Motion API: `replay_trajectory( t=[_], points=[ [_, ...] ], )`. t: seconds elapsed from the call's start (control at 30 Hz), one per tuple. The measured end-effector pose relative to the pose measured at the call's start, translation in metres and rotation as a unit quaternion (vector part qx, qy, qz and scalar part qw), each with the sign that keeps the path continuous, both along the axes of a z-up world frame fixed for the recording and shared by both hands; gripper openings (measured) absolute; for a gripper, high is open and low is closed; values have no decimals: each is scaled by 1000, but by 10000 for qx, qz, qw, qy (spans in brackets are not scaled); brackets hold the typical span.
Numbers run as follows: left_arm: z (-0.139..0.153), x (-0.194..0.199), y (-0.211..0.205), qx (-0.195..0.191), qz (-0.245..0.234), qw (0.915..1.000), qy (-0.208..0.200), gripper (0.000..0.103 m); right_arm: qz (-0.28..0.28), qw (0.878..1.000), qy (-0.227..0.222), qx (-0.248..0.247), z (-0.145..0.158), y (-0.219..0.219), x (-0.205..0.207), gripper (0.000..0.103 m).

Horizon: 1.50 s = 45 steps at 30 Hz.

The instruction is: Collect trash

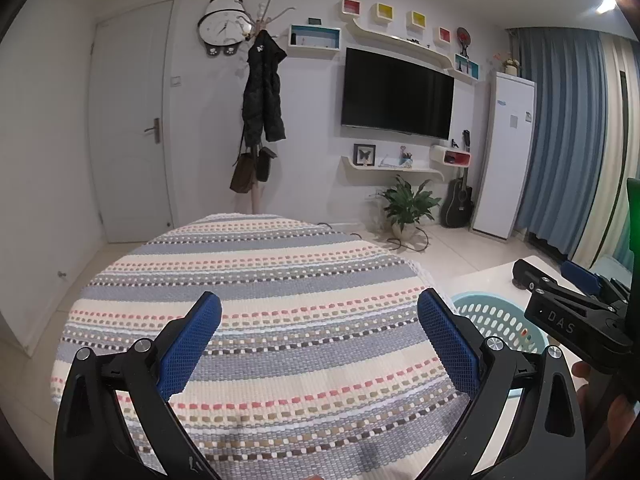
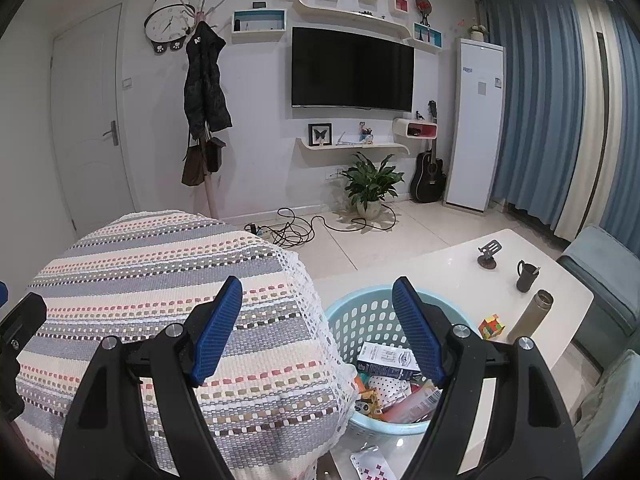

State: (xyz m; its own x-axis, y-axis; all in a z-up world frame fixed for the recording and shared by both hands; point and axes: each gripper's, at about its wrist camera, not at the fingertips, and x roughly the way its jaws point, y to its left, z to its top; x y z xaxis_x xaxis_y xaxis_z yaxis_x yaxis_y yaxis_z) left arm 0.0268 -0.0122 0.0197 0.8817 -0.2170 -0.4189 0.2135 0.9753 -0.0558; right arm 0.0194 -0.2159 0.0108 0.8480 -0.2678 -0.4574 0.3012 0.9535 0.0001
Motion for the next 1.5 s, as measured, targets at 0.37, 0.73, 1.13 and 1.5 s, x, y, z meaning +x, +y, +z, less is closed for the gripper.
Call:
replay_trajectory(
  t=[0.37, 0.73, 1.13, 1.5],
  points=[
    [-6, 3, 5, -61, 36, 9999, 126, 95, 45, 9999, 94, 1, -4, 3, 3, 73],
    [-5, -1, 8, -64, 74, 9999, 74, 95, 72, 10000, 42, -48, -2, 5, -1, 73],
    [-5, -2, 7, -61, 31, 9999, 101, 95, 90, 9999, 73, -43, -5, 5, -1, 74],
    [-6, -3, 6, -55, 51, 9999, 86, 95, 97, 9999, 70, -33, -4, 5, 0, 74]
  ],
)
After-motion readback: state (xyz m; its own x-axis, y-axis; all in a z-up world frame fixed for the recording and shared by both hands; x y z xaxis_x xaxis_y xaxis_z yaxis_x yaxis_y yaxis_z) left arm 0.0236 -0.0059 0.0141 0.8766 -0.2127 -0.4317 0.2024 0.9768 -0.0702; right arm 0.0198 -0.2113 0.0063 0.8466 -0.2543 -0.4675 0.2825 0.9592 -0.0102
